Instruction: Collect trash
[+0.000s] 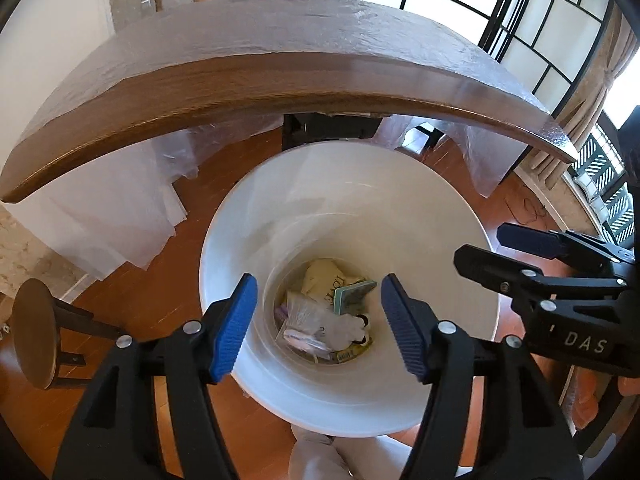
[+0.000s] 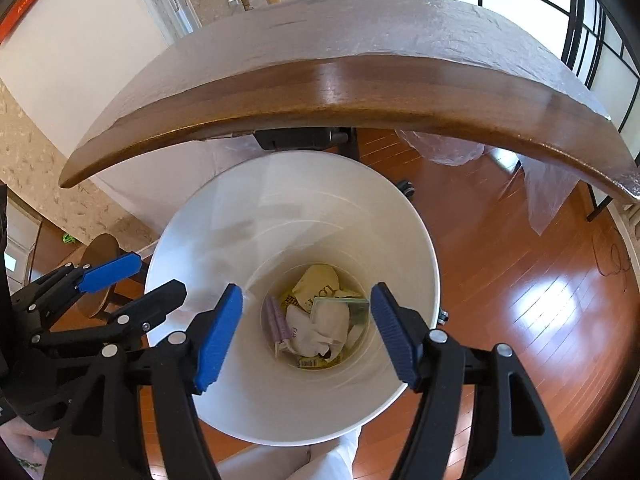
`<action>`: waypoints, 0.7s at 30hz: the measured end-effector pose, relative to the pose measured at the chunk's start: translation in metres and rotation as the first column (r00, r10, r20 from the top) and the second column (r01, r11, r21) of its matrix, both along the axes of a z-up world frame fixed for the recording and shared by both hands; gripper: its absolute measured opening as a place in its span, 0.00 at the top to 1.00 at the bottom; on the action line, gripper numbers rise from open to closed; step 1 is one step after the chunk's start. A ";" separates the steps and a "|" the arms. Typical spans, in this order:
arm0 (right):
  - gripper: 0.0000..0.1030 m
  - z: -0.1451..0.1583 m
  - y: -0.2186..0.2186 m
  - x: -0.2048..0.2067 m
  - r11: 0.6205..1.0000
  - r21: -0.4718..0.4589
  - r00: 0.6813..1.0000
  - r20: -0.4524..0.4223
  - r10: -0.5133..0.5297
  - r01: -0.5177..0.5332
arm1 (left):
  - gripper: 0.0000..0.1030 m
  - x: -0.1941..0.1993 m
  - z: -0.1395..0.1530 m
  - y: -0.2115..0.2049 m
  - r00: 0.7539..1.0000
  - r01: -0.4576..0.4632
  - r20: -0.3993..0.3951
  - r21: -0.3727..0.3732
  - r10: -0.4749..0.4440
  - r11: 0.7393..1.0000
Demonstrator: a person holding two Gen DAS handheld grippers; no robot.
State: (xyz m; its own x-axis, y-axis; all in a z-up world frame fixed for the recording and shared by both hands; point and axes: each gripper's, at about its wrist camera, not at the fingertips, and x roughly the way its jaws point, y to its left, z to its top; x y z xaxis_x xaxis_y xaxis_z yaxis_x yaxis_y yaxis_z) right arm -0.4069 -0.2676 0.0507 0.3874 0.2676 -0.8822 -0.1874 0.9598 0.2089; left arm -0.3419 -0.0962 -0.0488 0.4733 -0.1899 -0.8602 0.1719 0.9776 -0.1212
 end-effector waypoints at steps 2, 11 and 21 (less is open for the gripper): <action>0.36 0.000 -0.002 0.000 1.000 0.003 1.000 0.001 -0.005 0.005 | 0.37 0.001 0.001 0.000 1.000 0.000 0.003 0.002 0.000 1.000; 0.36 0.018 -0.010 -0.002 0.999 -0.010 0.998 0.047 -0.052 0.052 | 0.37 -0.001 0.018 0.008 0.999 -0.009 0.032 -0.014 0.009 1.000; 0.22 0.091 -0.024 0.029 0.990 0.039 0.967 0.213 -0.138 0.132 | 0.25 0.028 0.097 0.044 0.974 -0.034 0.221 -0.070 0.049 0.997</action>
State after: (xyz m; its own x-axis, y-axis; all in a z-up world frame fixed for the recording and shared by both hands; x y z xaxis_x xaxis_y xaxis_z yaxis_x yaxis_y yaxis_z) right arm -0.3780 -0.2915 0.1412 0.6013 0.2198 -0.7682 -0.0995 0.9745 0.2010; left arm -0.3137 -0.0524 0.0484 0.6600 -0.2182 -0.7188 0.1613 0.9757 -0.1480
